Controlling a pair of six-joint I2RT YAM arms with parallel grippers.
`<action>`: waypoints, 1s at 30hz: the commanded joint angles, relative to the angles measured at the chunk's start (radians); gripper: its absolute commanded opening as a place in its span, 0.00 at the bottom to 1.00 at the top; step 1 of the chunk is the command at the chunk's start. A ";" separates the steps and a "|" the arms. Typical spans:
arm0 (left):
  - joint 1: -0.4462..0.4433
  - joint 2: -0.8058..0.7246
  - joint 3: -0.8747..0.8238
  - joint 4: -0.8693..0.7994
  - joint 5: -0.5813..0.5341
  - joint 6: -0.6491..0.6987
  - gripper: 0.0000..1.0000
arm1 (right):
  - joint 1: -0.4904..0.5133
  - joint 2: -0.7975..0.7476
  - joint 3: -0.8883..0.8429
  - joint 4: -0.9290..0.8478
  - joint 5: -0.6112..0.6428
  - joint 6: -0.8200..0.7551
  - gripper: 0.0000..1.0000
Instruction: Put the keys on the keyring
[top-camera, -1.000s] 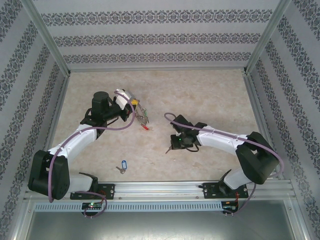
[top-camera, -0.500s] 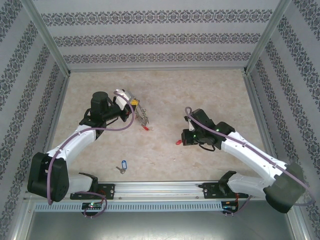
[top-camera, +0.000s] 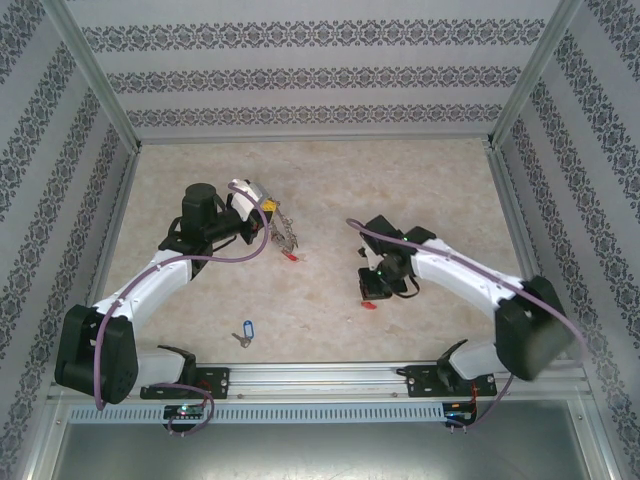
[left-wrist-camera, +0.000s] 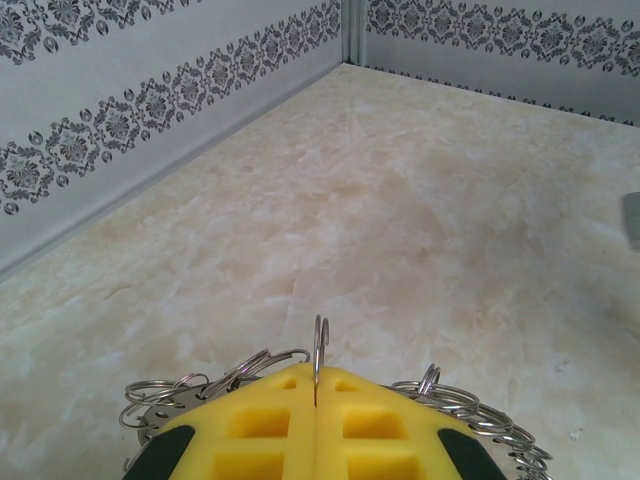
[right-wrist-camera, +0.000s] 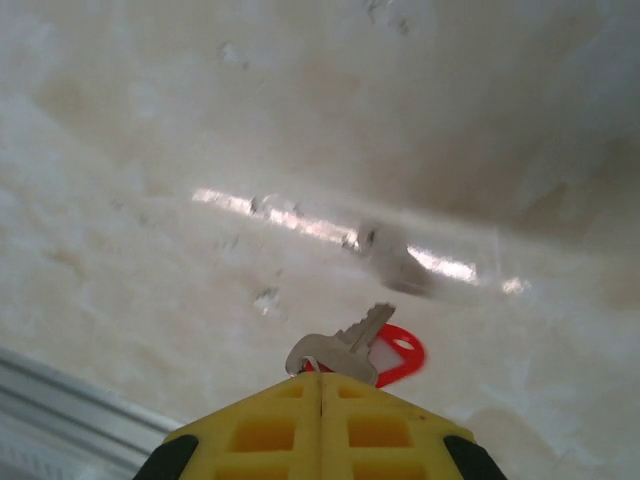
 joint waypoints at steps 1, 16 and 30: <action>-0.009 -0.032 0.009 0.010 0.034 0.025 0.00 | -0.023 0.082 0.070 0.052 0.041 -0.063 0.07; -0.013 -0.013 0.009 0.007 0.037 0.029 0.00 | -0.113 0.371 0.248 0.147 0.011 -0.152 0.11; -0.014 -0.014 0.010 0.001 0.035 0.032 0.00 | -0.112 0.382 0.248 0.204 0.023 -0.099 0.21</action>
